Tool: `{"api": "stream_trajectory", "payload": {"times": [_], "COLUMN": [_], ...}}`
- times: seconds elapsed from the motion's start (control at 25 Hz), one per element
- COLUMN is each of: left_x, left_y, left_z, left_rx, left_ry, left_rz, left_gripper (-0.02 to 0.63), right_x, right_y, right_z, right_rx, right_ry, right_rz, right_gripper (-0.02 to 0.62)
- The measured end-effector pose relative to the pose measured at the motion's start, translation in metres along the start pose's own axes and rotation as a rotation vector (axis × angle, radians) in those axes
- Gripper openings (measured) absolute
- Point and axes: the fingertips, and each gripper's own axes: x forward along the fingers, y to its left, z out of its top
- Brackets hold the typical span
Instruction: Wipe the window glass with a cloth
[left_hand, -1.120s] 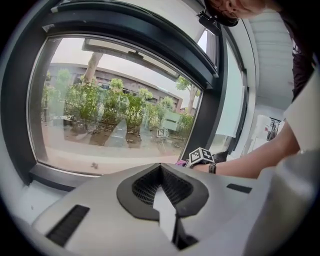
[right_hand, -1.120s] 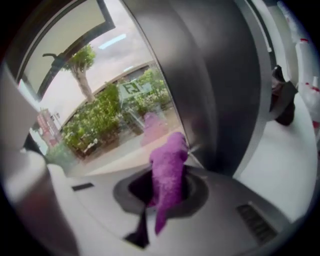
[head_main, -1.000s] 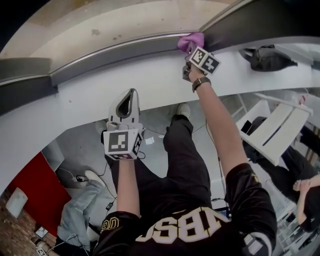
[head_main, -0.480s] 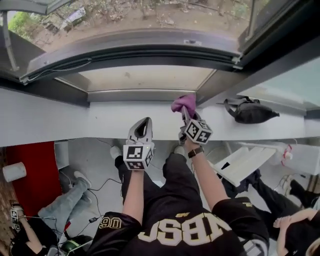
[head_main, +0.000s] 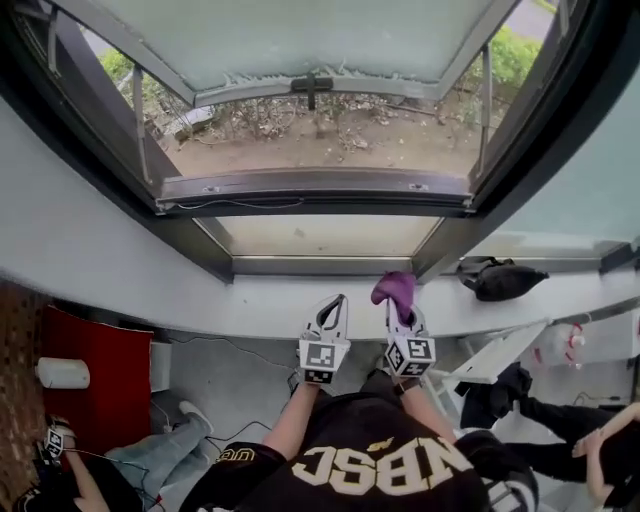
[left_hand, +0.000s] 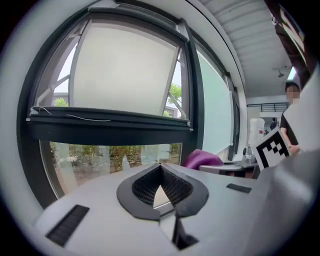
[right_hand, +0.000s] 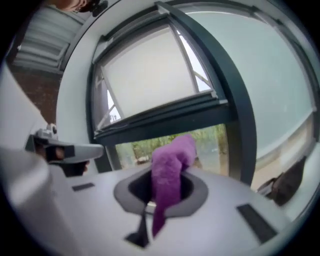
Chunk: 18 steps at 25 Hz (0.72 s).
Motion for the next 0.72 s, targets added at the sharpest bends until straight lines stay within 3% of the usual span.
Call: {"api": "stream_trajectory", "payload": {"times": [0.2, 0.32, 0.44, 0.6, 0.72], "left_x": [-0.053, -0.071, -0.083, -0.085, -0.081], "left_y": [0.048, 0.071, 0.079, 0.063, 0.062], "left_z": [0.045, 0.067, 0.087, 0.109, 0.124], "left_rx": [-0.051, -0.052, -0.064, -0.043, -0.008], "left_ry": [-0.115, -0.144, -0.187, -0.233, -0.257], "left_rz": [-0.033, -0.052, -0.051, -0.061, -0.032], "left_gripper": [0.018, 0.018, 0.018, 0.018, 0.018], "right_x": [-0.003, -0.001, -0.009, -0.022, -0.026], "right_y": [0.098, 0.140, 0.176, 0.183, 0.177], "right_z": [0.034, 0.061, 0.094, 0.118, 0.130], "right_rx": [-0.035, -0.028, -0.089, -0.116, -0.246], "right_ry": [-0.061, -0.107, -0.147, -0.185, -0.196], "right_rz": [0.063, 0.066, 0.125, 0.138, 0.119], "right_gripper": [0.037, 0.037, 0.037, 0.037, 0.037]}}
